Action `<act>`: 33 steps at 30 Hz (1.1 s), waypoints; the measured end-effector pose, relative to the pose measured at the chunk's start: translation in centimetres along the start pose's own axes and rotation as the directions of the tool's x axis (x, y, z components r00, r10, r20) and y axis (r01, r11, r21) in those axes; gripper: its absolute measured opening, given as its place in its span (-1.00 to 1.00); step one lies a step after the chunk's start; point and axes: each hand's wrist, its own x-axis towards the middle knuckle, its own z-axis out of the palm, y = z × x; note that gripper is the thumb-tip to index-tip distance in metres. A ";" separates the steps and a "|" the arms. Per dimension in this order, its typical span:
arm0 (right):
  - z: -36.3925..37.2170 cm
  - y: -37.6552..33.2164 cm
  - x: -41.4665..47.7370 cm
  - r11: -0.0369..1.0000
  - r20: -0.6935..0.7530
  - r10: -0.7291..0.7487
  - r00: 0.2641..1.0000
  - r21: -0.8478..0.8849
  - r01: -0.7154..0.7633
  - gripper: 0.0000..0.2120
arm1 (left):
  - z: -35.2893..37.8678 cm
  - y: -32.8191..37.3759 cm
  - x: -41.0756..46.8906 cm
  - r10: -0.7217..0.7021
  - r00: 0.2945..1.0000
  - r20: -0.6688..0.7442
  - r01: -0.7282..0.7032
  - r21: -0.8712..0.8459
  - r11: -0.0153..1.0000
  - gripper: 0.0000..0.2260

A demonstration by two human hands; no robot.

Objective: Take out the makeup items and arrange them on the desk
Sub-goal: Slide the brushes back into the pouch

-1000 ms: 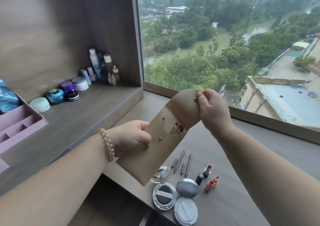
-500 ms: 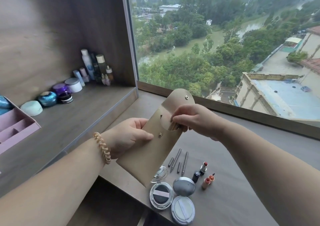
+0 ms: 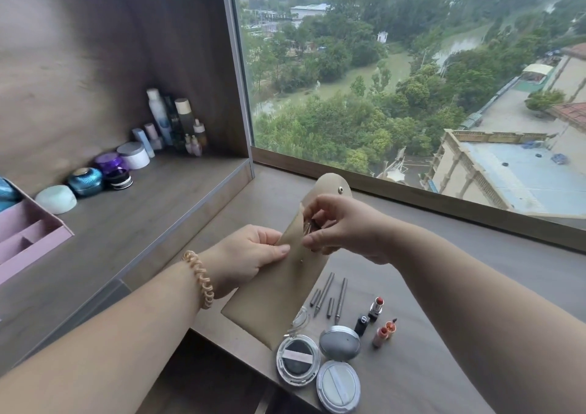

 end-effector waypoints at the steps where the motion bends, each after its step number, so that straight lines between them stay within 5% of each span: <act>1: 0.1 0.1 0.1 1.000 -0.002 0.004 1.000 -0.015 -0.004 -0.78 | -0.1 -0.1 0.0 0.000 1.000 0.003 0.000 -0.014 1.000 -0.81; 11: 1.6 1.6 1.0 0.980 -0.084 -0.055 0.995 0.185 0.070 -0.80 | -0.8 -0.1 0.0 -0.006 1.000 0.024 0.006 0.003 1.000 -0.82; 28: 1.0 1.8 1.2 0.937 0.104 -0.081 0.991 0.348 0.040 -0.65 | -1.3 0.0 -0.7 -0.016 0.993 0.114 0.034 -0.156 0.987 -0.86; 33: -0.2 1.7 1.3 0.938 0.057 -0.081 0.995 0.343 0.057 -0.80 | -1.3 0.3 -0.5 -0.039 0.996 0.081 0.050 -0.136 0.990 -0.81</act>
